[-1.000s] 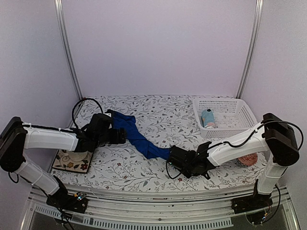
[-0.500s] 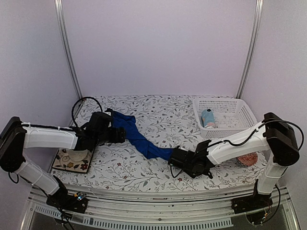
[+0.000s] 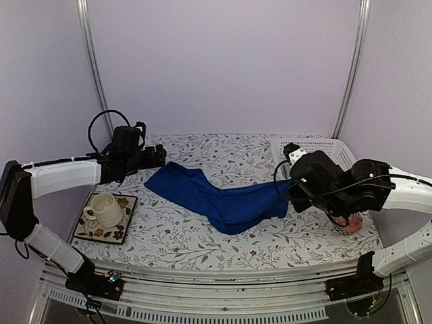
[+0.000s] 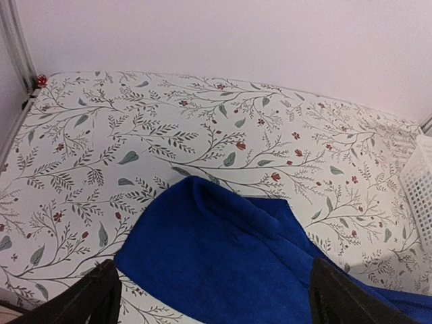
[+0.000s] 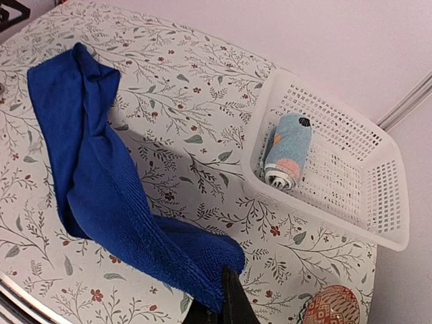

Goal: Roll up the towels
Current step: Pick up the towel from the center of the board.

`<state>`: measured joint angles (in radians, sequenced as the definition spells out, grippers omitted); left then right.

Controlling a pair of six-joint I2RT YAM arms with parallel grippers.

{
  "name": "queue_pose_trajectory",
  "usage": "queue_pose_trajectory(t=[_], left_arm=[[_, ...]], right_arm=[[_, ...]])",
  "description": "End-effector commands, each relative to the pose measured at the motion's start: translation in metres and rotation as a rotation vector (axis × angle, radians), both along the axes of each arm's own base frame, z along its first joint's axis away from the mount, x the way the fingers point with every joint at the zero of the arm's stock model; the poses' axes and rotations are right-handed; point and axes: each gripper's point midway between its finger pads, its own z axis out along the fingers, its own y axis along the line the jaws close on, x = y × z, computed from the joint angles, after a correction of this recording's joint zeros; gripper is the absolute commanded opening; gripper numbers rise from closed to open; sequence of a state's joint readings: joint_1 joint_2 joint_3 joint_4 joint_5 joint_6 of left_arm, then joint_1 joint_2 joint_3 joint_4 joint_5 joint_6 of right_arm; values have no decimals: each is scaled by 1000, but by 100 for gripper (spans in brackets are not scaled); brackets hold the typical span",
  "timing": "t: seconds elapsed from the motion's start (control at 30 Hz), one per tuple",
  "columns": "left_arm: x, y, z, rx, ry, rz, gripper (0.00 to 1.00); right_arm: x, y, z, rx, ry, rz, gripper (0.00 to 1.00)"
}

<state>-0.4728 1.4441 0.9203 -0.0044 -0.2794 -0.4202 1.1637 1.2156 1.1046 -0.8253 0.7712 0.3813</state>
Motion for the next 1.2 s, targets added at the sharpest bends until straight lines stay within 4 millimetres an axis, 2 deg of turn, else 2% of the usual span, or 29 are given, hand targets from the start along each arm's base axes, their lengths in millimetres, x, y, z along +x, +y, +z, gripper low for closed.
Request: queue_pose_trajectory(t=[0.0,0.07,0.2,0.37,0.43,0.5,0.63,0.83,1.0,1.17], left_arm=[[18,-12,-30,-31,89,-68,97],[21,-22,-46,-70,137,-103,97],[17,-46,-79,-203,209,-167,97],[17,-76,-79,-386,198,-259,97],[19,-85,-76,-412,194,-285,97],[23,-90,-82,-405,218,-291,97],[26,-93,-102,-391,269,-278,97],[15,-88,-130,-349,332,-242,97],[-7,-89,-147,-298,380,-224,97],[-39,-79,-170,-279,440,-180,97]], right_arm=[[-7,-10,41,146,-45,26,3],[-11,-10,49,186,-41,52,3],[-17,-10,43,199,-18,75,3],[-17,-8,34,196,-9,76,4],[-16,-5,32,194,-8,85,4],[-15,-3,32,191,-11,90,4],[-13,1,31,187,-20,101,5],[-11,1,37,203,-41,103,5],[-11,-2,43,217,-54,105,5],[-13,-6,49,235,-69,107,5]])
